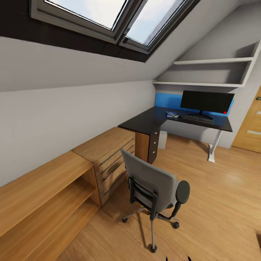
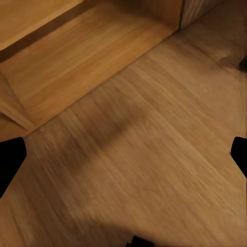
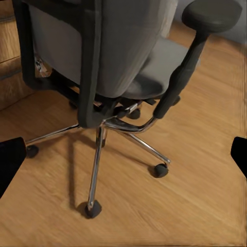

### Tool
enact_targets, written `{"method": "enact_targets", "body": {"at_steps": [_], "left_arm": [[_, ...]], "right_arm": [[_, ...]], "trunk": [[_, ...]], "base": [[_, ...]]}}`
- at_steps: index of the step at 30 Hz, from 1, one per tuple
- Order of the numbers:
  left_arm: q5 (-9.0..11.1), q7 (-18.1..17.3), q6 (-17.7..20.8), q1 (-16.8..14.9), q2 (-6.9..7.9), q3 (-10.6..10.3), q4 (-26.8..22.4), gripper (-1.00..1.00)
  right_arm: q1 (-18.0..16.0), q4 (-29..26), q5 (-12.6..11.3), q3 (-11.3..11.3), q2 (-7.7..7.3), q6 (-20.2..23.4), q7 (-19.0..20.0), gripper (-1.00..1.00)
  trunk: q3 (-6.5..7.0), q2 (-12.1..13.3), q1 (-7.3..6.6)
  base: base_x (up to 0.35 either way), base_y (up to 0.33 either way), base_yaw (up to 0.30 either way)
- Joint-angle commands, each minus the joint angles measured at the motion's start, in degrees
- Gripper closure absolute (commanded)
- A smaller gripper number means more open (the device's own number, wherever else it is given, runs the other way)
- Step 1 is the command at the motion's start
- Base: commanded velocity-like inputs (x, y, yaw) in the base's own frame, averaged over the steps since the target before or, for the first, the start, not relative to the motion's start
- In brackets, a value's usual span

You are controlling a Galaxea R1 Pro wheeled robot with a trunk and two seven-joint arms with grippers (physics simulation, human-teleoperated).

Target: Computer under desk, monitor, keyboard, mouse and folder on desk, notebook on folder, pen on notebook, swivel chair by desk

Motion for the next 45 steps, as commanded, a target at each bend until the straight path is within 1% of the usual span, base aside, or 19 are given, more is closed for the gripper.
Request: {"method": "enact_targets", "body": {"at_steps": [1, 27, 34, 45], "left_arm": [[0.28, 0.35, -0.11, -0.02, 0.01, -0.5, -0.01, -1.0], [0.28, 0.35, -0.08, -0.02, 0.01, -0.49, -0.02, -1.0], [0.25, 0.35, -0.1, -0.02, 0.01, -0.51, -0.01, -1.0], [0.25, 0.32, -0.06, -0.02, 0.01, -0.5, -0.03, -1.0]], "right_arm": [[-0.04, -0.03, -0.04, 0.49, 0.01, -0.01, -0.55, -1.0], [-0.04, 0.01, -0.04, 0.53, 0.01, -0.07, -0.52, -1.0], [-0.04, -0.01, -0.04, 0.53, 0.01, -0.05, -0.51, -1.0], [-0.04, -0.04, -0.04, 0.53, 0.01, -0.04, -0.51, -1.0]], "trunk": [[-0.07, -0.05, 0.0], [0.37, -0.05, 0.0], [0.53, -0.05, 0.0], [0.77, -0.05, 0.0]], "base": [[0.0, 0.064, -0.295], [0.002, 0.012, -0.296], [0.126, 0.18, -0.296], [0.225, 0.239, -0.296]]}}
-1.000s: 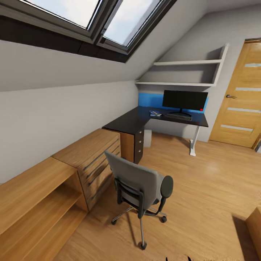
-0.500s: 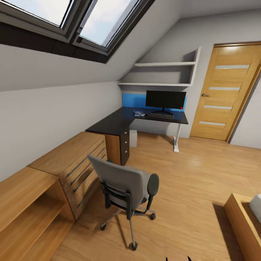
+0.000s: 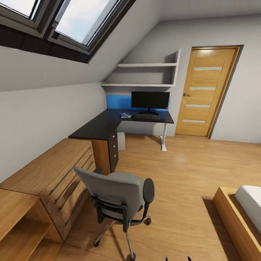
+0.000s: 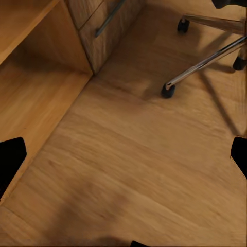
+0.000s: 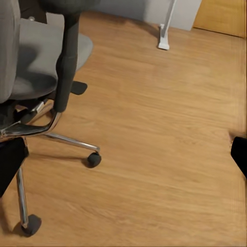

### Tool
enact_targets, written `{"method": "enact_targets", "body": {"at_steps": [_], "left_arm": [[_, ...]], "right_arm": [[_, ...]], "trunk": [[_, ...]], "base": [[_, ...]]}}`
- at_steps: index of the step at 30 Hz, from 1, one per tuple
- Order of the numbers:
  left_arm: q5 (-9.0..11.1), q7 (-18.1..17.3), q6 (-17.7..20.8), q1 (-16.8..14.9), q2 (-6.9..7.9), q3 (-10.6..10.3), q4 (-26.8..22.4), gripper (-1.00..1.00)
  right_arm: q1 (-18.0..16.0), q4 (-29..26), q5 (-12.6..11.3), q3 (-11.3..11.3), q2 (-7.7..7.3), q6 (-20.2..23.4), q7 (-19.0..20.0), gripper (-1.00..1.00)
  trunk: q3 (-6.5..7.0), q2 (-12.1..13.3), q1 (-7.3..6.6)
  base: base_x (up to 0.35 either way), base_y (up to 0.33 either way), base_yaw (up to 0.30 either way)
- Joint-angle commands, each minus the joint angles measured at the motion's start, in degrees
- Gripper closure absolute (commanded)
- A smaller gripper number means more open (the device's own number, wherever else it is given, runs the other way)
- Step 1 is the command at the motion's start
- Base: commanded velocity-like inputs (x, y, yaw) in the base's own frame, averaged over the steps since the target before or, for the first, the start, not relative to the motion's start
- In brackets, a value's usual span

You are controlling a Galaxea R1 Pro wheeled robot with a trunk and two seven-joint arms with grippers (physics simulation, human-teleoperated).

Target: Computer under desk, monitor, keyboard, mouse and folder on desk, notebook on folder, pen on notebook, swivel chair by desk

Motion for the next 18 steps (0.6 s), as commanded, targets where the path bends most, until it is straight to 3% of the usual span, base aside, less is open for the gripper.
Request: {"method": "enact_targets", "body": {"at_steps": [1, 9, 18], "left_arm": [[0.27, 0.34, -0.11, -0.01, 0.01, -0.5, -0.01, -1.0], [0.3, 0.37, -0.11, -0.02, 0.01, -0.48, 0.0, -1.0], [0.31, 0.37, -0.11, -0.02, 0.01, -0.51, 0.0, -1.0]], "right_arm": [[-0.04, 0.0, -0.03, 0.48, 0.01, -0.02, -0.53, -1.0], [-0.04, -0.02, -0.03, 0.48, 0.01, 0.0, -0.51, -1.0], [-0.04, -0.02, -0.05, 0.42, 0.05, 0.05, -0.59, -1.0]], "trunk": [[-0.05, -0.04, 0.03], [0.13, -0.04, 0.03], [0.27, -0.04, 0.03]], "base": [[0.257, 0.223, -0.296], [0.218, 0.136, -0.296], [0.046, 0.056, -0.269]]}}
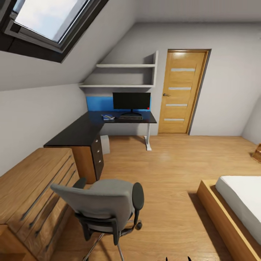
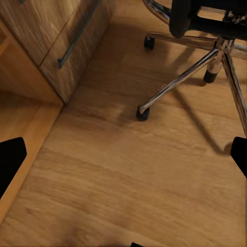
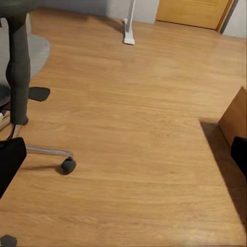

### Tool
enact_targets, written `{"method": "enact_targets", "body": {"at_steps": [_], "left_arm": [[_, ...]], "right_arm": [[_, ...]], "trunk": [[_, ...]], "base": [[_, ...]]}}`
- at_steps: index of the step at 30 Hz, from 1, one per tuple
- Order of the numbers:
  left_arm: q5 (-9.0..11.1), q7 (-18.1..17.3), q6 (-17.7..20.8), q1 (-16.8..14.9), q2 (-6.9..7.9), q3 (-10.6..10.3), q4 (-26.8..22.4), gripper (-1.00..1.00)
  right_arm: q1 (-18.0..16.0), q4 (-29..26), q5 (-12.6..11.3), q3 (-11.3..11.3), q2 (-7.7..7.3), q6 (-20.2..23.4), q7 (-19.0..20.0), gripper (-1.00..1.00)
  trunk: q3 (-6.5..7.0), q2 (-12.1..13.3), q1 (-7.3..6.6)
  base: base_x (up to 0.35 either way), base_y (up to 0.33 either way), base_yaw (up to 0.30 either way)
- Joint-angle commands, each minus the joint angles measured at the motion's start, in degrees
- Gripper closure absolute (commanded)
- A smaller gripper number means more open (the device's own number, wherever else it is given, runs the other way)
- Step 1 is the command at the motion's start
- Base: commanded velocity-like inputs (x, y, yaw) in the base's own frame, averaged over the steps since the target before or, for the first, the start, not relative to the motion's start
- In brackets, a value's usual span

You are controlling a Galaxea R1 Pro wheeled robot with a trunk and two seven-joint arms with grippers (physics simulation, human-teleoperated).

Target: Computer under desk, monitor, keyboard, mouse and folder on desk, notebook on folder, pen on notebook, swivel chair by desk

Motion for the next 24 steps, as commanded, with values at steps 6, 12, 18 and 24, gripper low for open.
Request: {"method": "enact_targets", "body": {"at_steps": [6, 12, 18, 24], "left_arm": [[0.27, 0.35, -0.12, -0.03, 0.01, -0.5, -0.01, -1.0], [0.27, 0.35, -0.12, -0.03, 0.01, -0.5, -0.01, -1.0], [0.27, 0.35, -0.12, -0.03, 0.01, -0.5, -0.01, -1.0], [0.27, 0.35, -0.12, -0.03, 0.01, -0.5, -0.01, -1.0]], "right_arm": [[-0.04, -0.02, -0.1, 0.47, 0.05, 0.03, -0.55, -1.0], [-0.04, -0.02, -0.11, 0.5, 0.13, 0.05, -0.55, -1.0], [-0.04, -0.02, -0.12, 0.51, 0.15, 0.05, -0.55, -1.0], [-0.04, -0.07, -0.17, 0.5, 0.15, 0.05, -0.55, -1.0]], "trunk": [[-0.06, -0.05, 0.01], [-0.05, -0.05, 0.01], [-0.05, -0.05, 0.01], [-0.05, -0.05, 0.01]], "base": [[0.005, 0.239, -0.103], [0.001, 0.292, -0.024], [0.0, 0.312, -0.002], [0.0, 0.297, 0.0]]}}
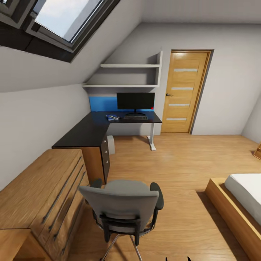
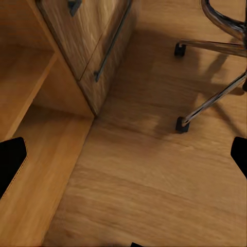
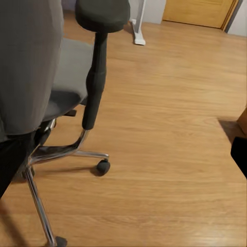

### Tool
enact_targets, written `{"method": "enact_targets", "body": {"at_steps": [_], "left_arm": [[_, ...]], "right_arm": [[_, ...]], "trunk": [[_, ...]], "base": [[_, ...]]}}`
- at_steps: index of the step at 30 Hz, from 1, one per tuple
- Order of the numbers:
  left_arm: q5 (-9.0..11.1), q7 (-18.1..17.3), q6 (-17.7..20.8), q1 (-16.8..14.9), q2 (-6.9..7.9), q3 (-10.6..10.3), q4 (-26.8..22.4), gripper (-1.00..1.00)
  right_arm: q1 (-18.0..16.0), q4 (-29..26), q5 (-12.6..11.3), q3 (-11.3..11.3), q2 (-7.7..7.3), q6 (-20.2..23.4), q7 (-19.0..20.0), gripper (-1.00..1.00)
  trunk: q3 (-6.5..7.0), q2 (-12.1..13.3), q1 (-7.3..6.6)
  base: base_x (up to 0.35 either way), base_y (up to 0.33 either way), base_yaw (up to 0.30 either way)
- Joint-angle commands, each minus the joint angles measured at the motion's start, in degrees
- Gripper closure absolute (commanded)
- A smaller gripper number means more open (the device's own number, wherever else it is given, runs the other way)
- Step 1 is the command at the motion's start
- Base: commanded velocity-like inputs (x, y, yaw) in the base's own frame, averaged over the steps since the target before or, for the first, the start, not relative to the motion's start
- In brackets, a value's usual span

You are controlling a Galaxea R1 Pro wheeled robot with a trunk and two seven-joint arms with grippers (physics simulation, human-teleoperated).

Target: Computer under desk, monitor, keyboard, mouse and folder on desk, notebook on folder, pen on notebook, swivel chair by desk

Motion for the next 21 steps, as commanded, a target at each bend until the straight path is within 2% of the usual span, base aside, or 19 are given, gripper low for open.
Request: {"method": "enact_targets", "body": {"at_steps": [1, 12, 21], "left_arm": [[0.25, 0.34, -0.11, -0.04, 0.0, -0.49, 0.01, -1.0], [0.25, 0.38, -0.11, -0.04, 0.0, -0.49, 0.01, -1.0], [0.25, 0.4, -0.11, -0.04, 0.0, -0.49, 0.01, -1.0]], "right_arm": [[-0.04, -0.02, -0.05, 0.49, 0.03, -0.04, -0.55, -1.0], [-0.04, -0.05, -0.08, 0.52, 0.26, 0.04, -0.55, -1.0], [-0.04, -0.05, -0.08, 0.47, 0.19, 0.04, -0.59, -1.0]], "trunk": [[-0.07, -0.05, 0.0], [-0.07, -0.05, 0.0], [-0.07, -0.05, 0.0]], "base": [[0.0, 0.223, 0.0], [-0.002, 0.079, 0.0], [-0.062, 0.079, 0.0]]}}
